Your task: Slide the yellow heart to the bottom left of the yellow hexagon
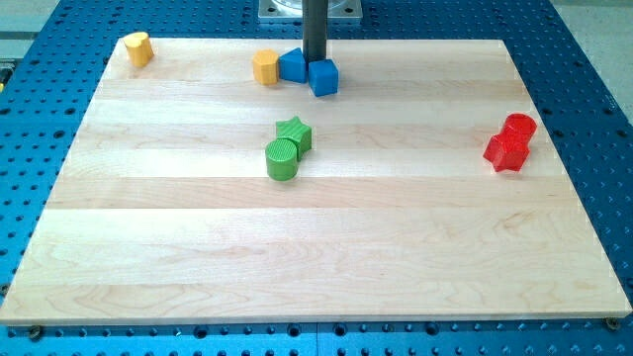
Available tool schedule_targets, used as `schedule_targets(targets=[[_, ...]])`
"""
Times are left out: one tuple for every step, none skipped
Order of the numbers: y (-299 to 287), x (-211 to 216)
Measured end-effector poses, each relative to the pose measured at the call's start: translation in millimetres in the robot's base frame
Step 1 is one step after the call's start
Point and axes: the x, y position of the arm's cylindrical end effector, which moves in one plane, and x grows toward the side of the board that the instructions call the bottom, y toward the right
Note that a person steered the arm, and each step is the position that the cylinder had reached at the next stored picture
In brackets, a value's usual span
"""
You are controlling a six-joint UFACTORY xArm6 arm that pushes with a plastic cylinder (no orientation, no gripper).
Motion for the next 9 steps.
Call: schedule_targets(targets=[[-43, -32], [-131, -4], [-190, 62], [-281, 62], [-306, 0], [-270, -26], [-189, 20], [-186, 23], [-185, 52]])
